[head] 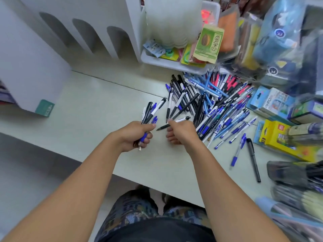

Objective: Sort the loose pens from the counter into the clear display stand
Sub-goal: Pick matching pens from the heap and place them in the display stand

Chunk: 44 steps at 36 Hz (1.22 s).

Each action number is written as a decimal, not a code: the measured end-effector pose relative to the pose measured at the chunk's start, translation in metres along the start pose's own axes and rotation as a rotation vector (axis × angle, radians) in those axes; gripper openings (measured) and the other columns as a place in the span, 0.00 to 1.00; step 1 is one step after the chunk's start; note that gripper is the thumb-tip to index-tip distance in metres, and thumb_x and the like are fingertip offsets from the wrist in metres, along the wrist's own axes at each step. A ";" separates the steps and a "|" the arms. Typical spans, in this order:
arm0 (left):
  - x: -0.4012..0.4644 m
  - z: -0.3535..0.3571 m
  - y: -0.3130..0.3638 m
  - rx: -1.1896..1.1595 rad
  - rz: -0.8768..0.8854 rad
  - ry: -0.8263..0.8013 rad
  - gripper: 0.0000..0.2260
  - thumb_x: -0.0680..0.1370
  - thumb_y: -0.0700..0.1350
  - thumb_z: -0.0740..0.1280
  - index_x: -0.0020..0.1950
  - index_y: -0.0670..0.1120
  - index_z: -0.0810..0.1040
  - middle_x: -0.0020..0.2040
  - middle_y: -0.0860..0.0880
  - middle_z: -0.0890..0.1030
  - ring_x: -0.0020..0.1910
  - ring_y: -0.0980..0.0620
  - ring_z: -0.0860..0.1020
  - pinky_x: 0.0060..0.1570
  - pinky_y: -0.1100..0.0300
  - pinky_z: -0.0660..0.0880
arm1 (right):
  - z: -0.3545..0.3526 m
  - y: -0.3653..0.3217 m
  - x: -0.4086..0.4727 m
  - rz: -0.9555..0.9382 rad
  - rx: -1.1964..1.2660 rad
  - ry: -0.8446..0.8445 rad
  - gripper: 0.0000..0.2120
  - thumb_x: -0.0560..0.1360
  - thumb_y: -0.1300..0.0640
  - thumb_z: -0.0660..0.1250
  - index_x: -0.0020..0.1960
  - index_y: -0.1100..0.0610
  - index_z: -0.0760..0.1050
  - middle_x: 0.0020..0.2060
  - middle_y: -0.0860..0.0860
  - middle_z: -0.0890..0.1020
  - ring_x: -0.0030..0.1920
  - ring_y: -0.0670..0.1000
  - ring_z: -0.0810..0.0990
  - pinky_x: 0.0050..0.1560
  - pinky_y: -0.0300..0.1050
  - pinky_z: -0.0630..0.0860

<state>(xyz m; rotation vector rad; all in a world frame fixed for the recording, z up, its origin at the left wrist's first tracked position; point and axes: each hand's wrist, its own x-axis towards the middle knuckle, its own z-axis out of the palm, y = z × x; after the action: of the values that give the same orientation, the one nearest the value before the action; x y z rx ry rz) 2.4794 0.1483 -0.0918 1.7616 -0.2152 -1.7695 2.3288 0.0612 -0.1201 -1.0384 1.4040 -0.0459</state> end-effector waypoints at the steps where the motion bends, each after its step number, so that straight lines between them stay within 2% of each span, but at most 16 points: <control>1: -0.005 0.000 -0.002 -0.011 0.014 -0.012 0.10 0.84 0.44 0.64 0.44 0.47 0.66 0.32 0.49 0.65 0.26 0.54 0.64 0.23 0.65 0.60 | 0.000 -0.005 -0.006 0.013 0.055 -0.051 0.23 0.81 0.45 0.66 0.49 0.66 0.81 0.37 0.61 0.85 0.32 0.55 0.82 0.33 0.42 0.80; 4: -0.018 0.004 -0.005 0.040 0.062 -0.055 0.07 0.84 0.45 0.63 0.47 0.45 0.70 0.32 0.49 0.66 0.26 0.54 0.65 0.25 0.64 0.62 | 0.003 -0.021 -0.021 0.029 0.209 -0.231 0.27 0.79 0.36 0.65 0.58 0.61 0.78 0.48 0.60 0.86 0.45 0.55 0.86 0.49 0.47 0.84; 5: -0.022 0.006 -0.006 0.064 0.074 -0.071 0.05 0.84 0.45 0.63 0.50 0.45 0.72 0.32 0.49 0.67 0.26 0.54 0.66 0.26 0.64 0.63 | 0.005 -0.026 -0.023 0.014 0.274 -0.276 0.26 0.78 0.36 0.67 0.60 0.59 0.76 0.50 0.60 0.85 0.46 0.56 0.86 0.52 0.50 0.84; 8: -0.034 0.014 -0.010 0.140 0.093 -0.106 0.04 0.84 0.44 0.62 0.51 0.45 0.72 0.33 0.49 0.70 0.28 0.54 0.71 0.29 0.62 0.70 | 0.018 -0.033 -0.027 -0.093 0.451 -0.245 0.25 0.77 0.47 0.73 0.69 0.55 0.70 0.50 0.58 0.83 0.41 0.56 0.82 0.44 0.50 0.80; 12: -0.048 0.019 -0.012 0.123 0.120 -0.090 0.02 0.83 0.40 0.64 0.51 0.43 0.74 0.36 0.47 0.75 0.32 0.52 0.75 0.33 0.60 0.76 | 0.032 -0.034 -0.031 -0.316 0.503 -0.146 0.24 0.78 0.64 0.71 0.70 0.51 0.70 0.42 0.54 0.82 0.43 0.59 0.83 0.53 0.58 0.81; 16: -0.060 0.014 -0.016 0.037 0.118 -0.080 0.04 0.81 0.36 0.65 0.54 0.42 0.76 0.33 0.48 0.74 0.29 0.53 0.72 0.31 0.61 0.74 | 0.042 -0.032 -0.040 -0.424 0.517 -0.176 0.34 0.76 0.69 0.70 0.75 0.48 0.62 0.47 0.56 0.83 0.45 0.58 0.85 0.54 0.57 0.83; 18: -0.065 0.008 -0.018 -0.032 0.122 -0.108 0.04 0.80 0.36 0.65 0.54 0.43 0.75 0.33 0.49 0.72 0.28 0.54 0.68 0.27 0.64 0.68 | 0.047 -0.033 -0.045 -0.482 0.448 -0.172 0.32 0.77 0.70 0.70 0.72 0.46 0.63 0.48 0.56 0.84 0.44 0.54 0.86 0.51 0.53 0.84; 22: -0.076 -0.010 -0.019 -0.149 0.116 -0.179 0.01 0.81 0.40 0.65 0.50 0.44 0.74 0.32 0.49 0.72 0.25 0.56 0.63 0.23 0.67 0.59 | 0.064 -0.040 -0.054 -0.544 0.321 -0.115 0.13 0.78 0.65 0.70 0.62 0.56 0.77 0.47 0.52 0.83 0.45 0.49 0.84 0.48 0.45 0.80; 25: -0.083 -0.027 -0.019 -0.112 0.146 -0.197 0.04 0.80 0.39 0.65 0.46 0.44 0.75 0.33 0.48 0.73 0.24 0.56 0.63 0.21 0.67 0.58 | 0.085 -0.044 -0.060 -0.546 0.295 -0.073 0.05 0.80 0.57 0.70 0.54 0.54 0.83 0.50 0.54 0.85 0.52 0.51 0.84 0.55 0.52 0.81; 27: -0.089 -0.041 -0.018 -0.109 0.168 -0.225 0.05 0.80 0.39 0.64 0.45 0.44 0.74 0.31 0.48 0.72 0.24 0.56 0.63 0.21 0.67 0.57 | 0.102 -0.052 -0.069 -0.472 0.426 -0.113 0.08 0.82 0.55 0.66 0.54 0.56 0.83 0.51 0.53 0.85 0.53 0.56 0.86 0.57 0.55 0.81; 29: -0.096 -0.057 -0.018 -0.123 0.194 -0.208 0.04 0.81 0.40 0.64 0.45 0.45 0.75 0.29 0.49 0.70 0.25 0.55 0.63 0.22 0.66 0.57 | 0.121 -0.063 -0.080 -0.395 0.526 -0.138 0.16 0.86 0.52 0.59 0.55 0.60 0.82 0.49 0.52 0.86 0.50 0.54 0.87 0.52 0.51 0.83; 32: -0.108 -0.091 -0.023 -0.154 0.251 -0.183 0.03 0.81 0.42 0.65 0.47 0.45 0.75 0.28 0.48 0.70 0.27 0.53 0.68 0.26 0.64 0.65 | 0.156 -0.078 -0.091 -0.403 0.512 -0.144 0.22 0.87 0.50 0.54 0.55 0.61 0.82 0.51 0.54 0.87 0.52 0.54 0.86 0.55 0.51 0.82; 34: -0.118 -0.122 -0.030 -0.208 0.288 -0.202 0.02 0.81 0.40 0.65 0.50 0.43 0.76 0.30 0.48 0.72 0.29 0.52 0.72 0.28 0.64 0.70 | 0.185 -0.086 -0.099 -0.436 0.458 -0.131 0.21 0.86 0.51 0.54 0.54 0.59 0.84 0.52 0.54 0.87 0.52 0.54 0.86 0.56 0.53 0.81; 38: -0.144 -0.201 -0.043 -0.325 0.337 -0.242 0.07 0.82 0.37 0.63 0.60 0.42 0.75 0.34 0.49 0.73 0.28 0.56 0.68 0.24 0.67 0.66 | 0.245 -0.100 -0.120 -0.473 0.325 -0.125 0.12 0.83 0.59 0.60 0.56 0.57 0.83 0.48 0.52 0.87 0.43 0.52 0.82 0.39 0.48 0.75; 41: -0.161 -0.261 -0.051 -0.407 0.376 -0.241 0.09 0.82 0.37 0.62 0.61 0.42 0.76 0.36 0.49 0.74 0.27 0.56 0.65 0.23 0.67 0.62 | 0.290 -0.109 -0.132 -0.463 0.353 -0.240 0.12 0.82 0.65 0.62 0.62 0.61 0.79 0.52 0.55 0.87 0.48 0.53 0.85 0.46 0.44 0.81; 44: -0.180 -0.308 -0.058 -0.435 0.384 -0.275 0.09 0.82 0.38 0.61 0.59 0.42 0.78 0.39 0.47 0.76 0.26 0.56 0.64 0.21 0.67 0.62 | 0.328 -0.117 -0.142 -0.510 0.287 -0.298 0.13 0.79 0.69 0.65 0.63 0.63 0.79 0.51 0.58 0.85 0.47 0.55 0.83 0.46 0.46 0.81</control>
<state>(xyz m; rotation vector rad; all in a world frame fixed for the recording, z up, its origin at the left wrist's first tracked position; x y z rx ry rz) 2.7376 0.3841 0.0001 1.0882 -0.2412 -1.6186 2.6228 0.2606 0.0038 -1.0855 0.8109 -0.4362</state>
